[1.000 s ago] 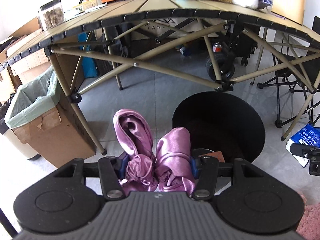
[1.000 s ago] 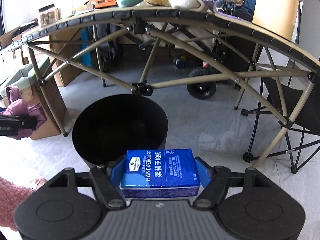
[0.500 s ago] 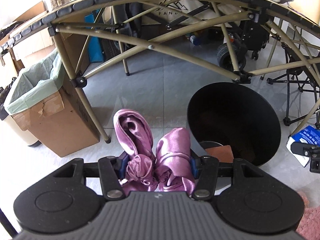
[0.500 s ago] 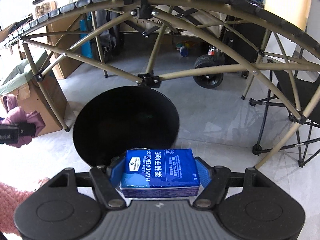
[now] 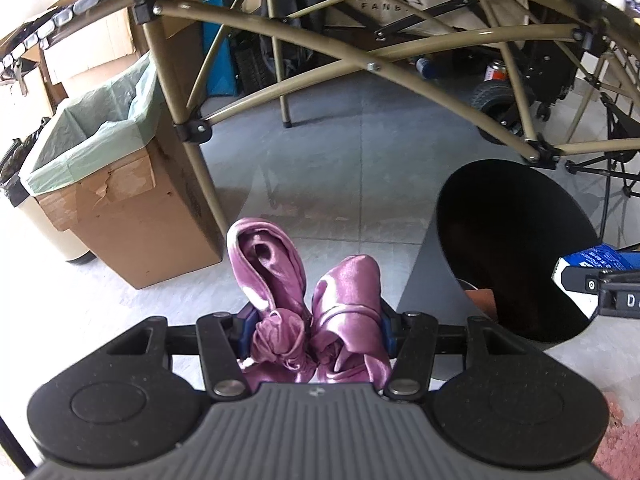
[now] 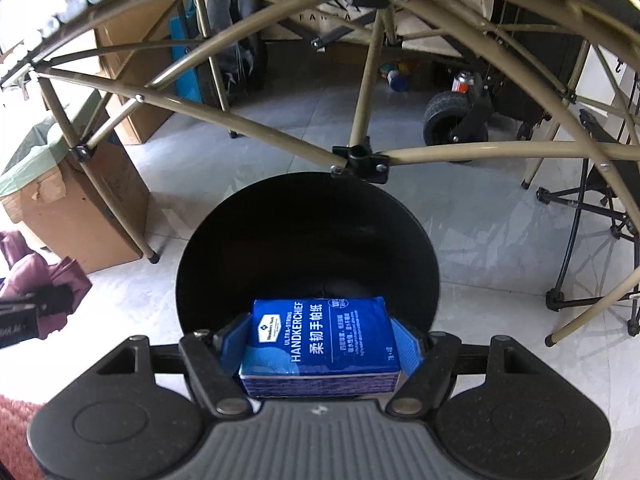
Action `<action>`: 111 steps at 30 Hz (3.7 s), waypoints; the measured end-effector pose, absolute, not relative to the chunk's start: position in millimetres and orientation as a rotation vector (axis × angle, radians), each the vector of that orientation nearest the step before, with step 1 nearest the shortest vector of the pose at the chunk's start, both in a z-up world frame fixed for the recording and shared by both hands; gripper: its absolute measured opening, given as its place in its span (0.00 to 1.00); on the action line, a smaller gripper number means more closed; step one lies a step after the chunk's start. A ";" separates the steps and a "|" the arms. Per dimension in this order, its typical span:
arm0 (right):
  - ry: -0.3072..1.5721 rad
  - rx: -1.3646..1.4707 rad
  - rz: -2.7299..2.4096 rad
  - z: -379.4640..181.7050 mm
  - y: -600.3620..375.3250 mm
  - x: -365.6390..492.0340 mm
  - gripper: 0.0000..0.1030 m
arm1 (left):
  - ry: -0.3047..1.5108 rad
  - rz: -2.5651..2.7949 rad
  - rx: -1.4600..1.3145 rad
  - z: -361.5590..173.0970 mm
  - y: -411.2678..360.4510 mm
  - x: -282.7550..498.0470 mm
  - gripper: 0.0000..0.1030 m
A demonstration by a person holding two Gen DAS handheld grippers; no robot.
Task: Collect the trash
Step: 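Lower the tissue pack into the bin and open the right tool, then move the left tool over the bin and open it to drop the pink cloths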
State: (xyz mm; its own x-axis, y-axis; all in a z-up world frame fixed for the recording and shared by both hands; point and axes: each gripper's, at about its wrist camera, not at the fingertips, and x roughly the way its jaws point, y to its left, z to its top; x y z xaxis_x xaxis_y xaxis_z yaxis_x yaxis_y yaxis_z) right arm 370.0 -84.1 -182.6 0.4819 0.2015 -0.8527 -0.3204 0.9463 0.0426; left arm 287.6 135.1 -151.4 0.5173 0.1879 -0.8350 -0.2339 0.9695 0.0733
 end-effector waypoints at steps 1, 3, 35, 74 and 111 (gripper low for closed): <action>1.028 -0.127 0.318 -184.5 -80.7 373.2 0.70 | 0.999 0.258 -0.054 -152.3 137.1 288.5 0.54; 1.040 -0.123 0.317 -187.8 -74.7 379.1 0.70 | 1.005 0.266 -0.064 -153.9 141.4 290.1 0.54; 1.037 -0.087 0.335 -201.0 -58.2 399.8 1.00 | 1.001 0.286 -0.070 -152.3 142.8 296.5 0.54; 0.917 -0.006 0.240 -163.2 -125.3 380.2 1.00 | 0.936 0.147 0.008 -128.4 64.4 312.5 0.54; 0.837 0.177 0.039 -146.3 -239.2 352.8 1.00 | 1.099 0.096 -0.003 -155.7 -36.6 369.4 0.54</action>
